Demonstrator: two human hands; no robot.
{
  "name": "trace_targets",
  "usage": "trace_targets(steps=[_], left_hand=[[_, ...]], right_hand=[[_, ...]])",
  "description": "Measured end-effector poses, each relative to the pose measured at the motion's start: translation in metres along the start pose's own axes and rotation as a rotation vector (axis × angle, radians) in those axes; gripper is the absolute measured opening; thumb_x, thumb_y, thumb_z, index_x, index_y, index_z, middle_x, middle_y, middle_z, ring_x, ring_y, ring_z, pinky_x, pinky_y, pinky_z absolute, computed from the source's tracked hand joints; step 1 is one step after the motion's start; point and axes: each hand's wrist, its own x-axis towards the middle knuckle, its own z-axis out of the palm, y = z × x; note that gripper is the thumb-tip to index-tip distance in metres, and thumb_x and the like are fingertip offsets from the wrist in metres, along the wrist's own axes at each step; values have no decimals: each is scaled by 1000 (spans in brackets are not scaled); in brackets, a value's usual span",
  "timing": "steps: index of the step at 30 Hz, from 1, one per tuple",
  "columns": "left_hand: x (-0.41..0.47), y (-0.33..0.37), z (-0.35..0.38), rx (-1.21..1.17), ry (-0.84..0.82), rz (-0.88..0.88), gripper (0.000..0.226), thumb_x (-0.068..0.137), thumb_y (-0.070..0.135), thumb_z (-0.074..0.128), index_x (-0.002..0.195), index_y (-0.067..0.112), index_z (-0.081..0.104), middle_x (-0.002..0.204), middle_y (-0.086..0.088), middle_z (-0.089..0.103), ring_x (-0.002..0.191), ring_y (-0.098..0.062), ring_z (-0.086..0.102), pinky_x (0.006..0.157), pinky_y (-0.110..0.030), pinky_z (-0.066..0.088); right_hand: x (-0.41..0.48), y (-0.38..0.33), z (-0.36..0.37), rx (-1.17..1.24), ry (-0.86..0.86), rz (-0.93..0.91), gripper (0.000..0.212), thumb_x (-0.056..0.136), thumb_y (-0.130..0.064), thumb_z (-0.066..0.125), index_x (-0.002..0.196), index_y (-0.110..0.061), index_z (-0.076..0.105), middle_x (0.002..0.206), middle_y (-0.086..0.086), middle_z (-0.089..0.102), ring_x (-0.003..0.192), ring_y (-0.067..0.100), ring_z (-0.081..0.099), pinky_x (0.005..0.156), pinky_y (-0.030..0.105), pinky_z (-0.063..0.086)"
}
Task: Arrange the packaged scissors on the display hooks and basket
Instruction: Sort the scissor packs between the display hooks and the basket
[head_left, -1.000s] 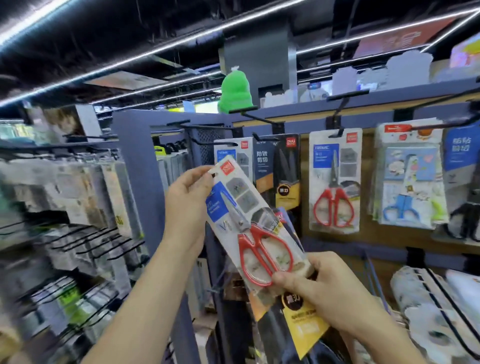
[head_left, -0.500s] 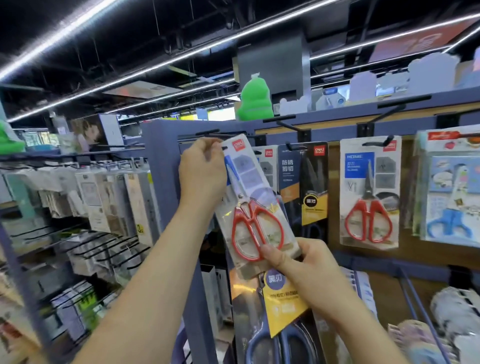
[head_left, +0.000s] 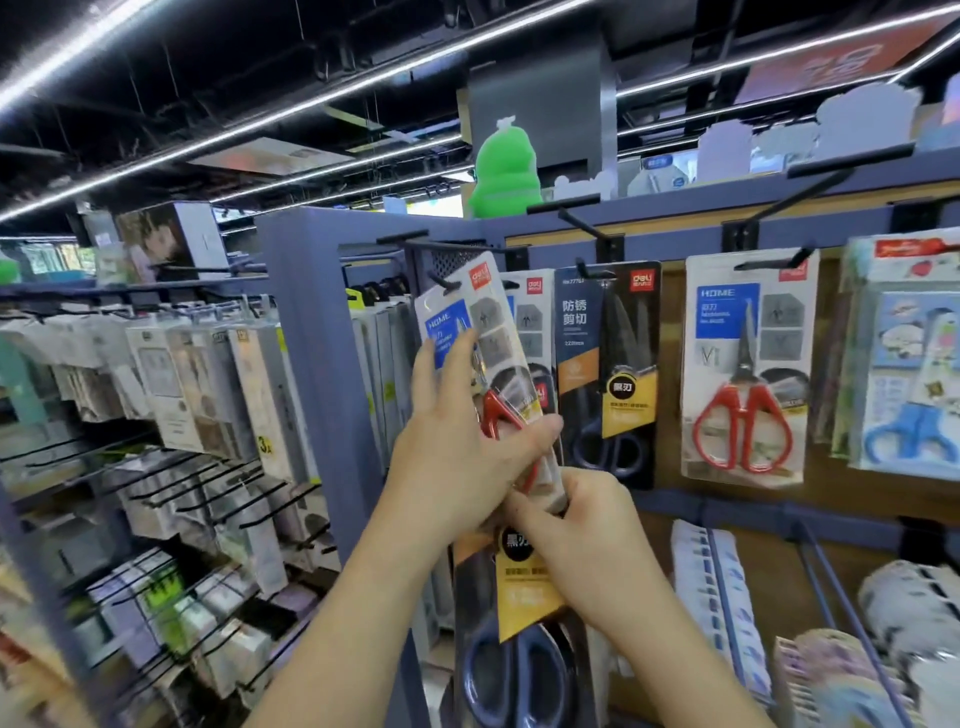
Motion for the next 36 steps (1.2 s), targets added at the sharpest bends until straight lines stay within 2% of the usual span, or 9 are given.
trace_targets(steps=[5,9,13,15,21,24,29,32,36], left_hand=[[26,-9,18,-21,41,40,93,73,43,77,147,45,20,161,15,1,143,-16,25,104,-26,24],[51,-25,38,81,77,46,94,72,38,78,147,44,22,161,14,-3,142,-28,28,110,-38,32],[78,-37,67,154,121,50,94,74,38,81,148,43,22,162,11,-5,140,-32,31,110,-40,34],[88,-40,79,183,141,57,96,75,38,82,149,40,22,162,7,-5,140,-34,29,111,-41,34],[97,-55,89,178,162,85,95,75,35,82,150,39,23,164,2,-3,146,-32,17,116,-44,30],[92,-64,86,65,147,89,89,75,38,82,147,42,29,163,-2,8,147,-29,19,118,-47,28],[61,-52,68,-2,210,113,52,89,27,69,137,28,50,152,-2,35,140,-15,32,116,-30,26],[33,-18,56,-360,70,148,16,97,25,58,110,23,68,109,5,69,97,-5,62,85,-27,50],[16,28,42,-905,-185,23,33,86,31,64,115,16,64,100,0,75,90,-16,72,71,-30,58]], right_hand=[[2,2,-18,-124,107,29,20,78,-29,80,61,-29,70,60,-18,66,55,0,57,53,16,41],[-5,10,-56,-135,272,67,19,79,-19,79,70,-35,74,73,-17,72,67,6,67,69,33,57],[-15,8,-79,-83,311,11,19,84,-8,73,74,-24,72,73,-16,71,60,-5,63,57,9,46],[-18,11,-83,-72,305,-12,19,85,-8,73,79,-26,70,77,-14,71,64,-1,64,57,10,46],[-27,14,-91,77,305,-19,55,83,-7,75,108,-51,54,101,5,72,86,26,72,79,49,58],[-27,10,-94,211,357,-37,77,81,-1,76,121,-58,44,124,7,67,92,23,73,79,49,60],[-24,17,-96,303,436,-32,83,77,-2,77,133,-49,37,102,-3,77,91,14,74,75,32,60],[-20,21,-92,302,355,-22,61,75,-7,76,123,-37,53,96,-18,76,92,4,72,75,21,58],[-19,14,-82,293,196,-59,44,82,-1,71,103,-37,59,93,-26,74,93,-3,70,72,11,52]])
